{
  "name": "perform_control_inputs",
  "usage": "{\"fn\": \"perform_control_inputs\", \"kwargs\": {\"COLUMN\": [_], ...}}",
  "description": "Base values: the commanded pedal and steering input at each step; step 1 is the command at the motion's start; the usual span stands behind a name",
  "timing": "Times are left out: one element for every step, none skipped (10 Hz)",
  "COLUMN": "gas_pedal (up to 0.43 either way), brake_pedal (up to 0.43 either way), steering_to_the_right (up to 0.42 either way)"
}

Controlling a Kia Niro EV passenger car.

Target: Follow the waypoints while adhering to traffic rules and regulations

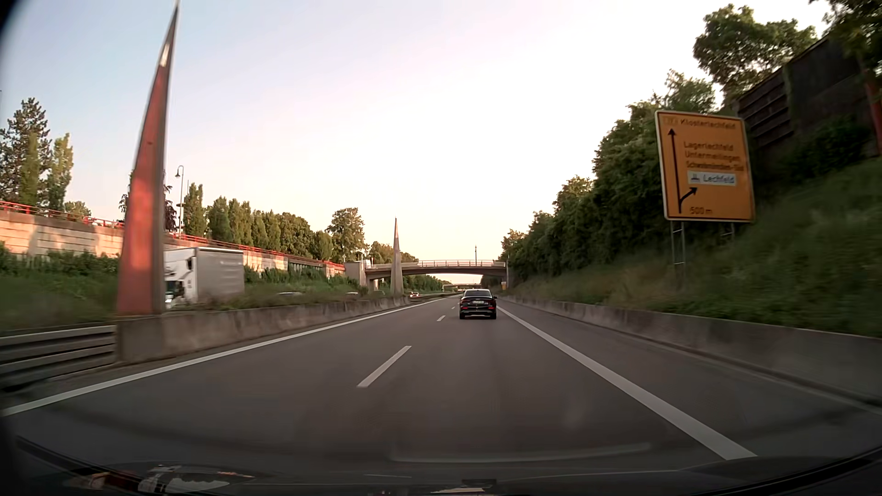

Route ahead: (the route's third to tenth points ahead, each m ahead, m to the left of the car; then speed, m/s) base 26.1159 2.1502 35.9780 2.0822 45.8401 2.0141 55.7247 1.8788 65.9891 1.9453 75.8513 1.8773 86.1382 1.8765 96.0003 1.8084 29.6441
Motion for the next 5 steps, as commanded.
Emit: {"fn": "perform_control_inputs", "kwargs": {"gas_pedal": [0.197,0.197,0.209,0.24,0.24], "brake_pedal": [0.018,0.018,0.012,0.006,0.018], "steering_to_the_right": [0.0,0.0,0.0,0.0,0.0]}}
